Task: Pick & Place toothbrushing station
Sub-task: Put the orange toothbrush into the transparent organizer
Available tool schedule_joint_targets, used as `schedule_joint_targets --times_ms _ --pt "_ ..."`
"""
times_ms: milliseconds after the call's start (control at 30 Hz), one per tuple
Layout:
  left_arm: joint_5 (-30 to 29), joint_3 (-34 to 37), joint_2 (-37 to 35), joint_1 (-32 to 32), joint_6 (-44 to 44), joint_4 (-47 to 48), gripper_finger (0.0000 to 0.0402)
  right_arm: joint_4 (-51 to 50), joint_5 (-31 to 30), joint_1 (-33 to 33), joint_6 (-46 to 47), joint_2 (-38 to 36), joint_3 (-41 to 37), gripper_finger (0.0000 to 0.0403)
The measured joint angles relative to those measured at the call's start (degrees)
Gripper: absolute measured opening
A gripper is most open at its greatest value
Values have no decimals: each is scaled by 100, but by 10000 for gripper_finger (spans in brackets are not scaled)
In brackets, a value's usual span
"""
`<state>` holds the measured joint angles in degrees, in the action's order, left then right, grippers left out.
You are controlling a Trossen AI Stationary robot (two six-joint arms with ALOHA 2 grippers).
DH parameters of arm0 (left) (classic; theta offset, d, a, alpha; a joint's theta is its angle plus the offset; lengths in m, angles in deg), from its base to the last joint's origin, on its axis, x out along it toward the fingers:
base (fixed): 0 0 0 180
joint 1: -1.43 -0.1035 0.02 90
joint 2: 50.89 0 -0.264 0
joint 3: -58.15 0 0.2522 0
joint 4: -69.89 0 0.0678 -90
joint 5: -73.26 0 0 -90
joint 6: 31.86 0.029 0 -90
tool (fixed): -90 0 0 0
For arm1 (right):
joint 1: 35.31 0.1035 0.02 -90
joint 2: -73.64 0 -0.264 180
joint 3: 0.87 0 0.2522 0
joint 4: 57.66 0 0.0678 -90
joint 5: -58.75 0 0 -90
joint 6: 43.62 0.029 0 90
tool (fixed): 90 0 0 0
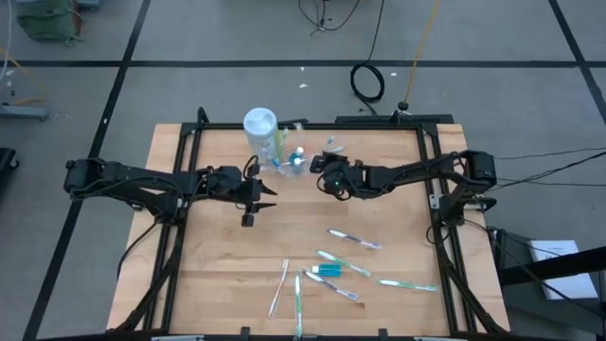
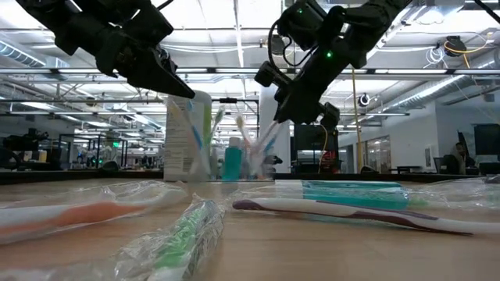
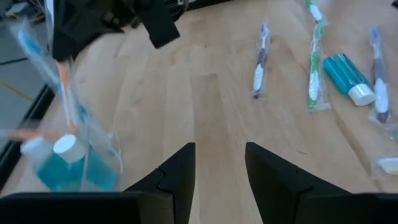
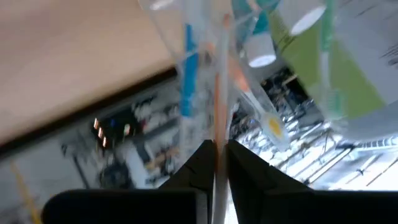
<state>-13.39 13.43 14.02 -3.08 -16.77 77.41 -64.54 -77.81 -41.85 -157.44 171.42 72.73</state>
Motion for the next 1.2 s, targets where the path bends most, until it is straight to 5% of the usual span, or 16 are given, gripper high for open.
schedule_joint_targets --times_ms 233,533,800,1067,1200 --pt "-47 0 1 0 221 2 145 65 1452 -357 240 0 0 61" --pt "-47 0 1 0 324 0 145 1416 1856 -792 897 0 0 107" --pt "-51 0 1 0 446 -4 145 828 3886 -1028 1956 0 4 131" --pt "-51 0 0 0 448 -4 145 1235 3889 -995 2620 4 -259 133" --pt "-51 0 0 0 433 -4 145 1939 3777 -883 3718 0 -360 134"
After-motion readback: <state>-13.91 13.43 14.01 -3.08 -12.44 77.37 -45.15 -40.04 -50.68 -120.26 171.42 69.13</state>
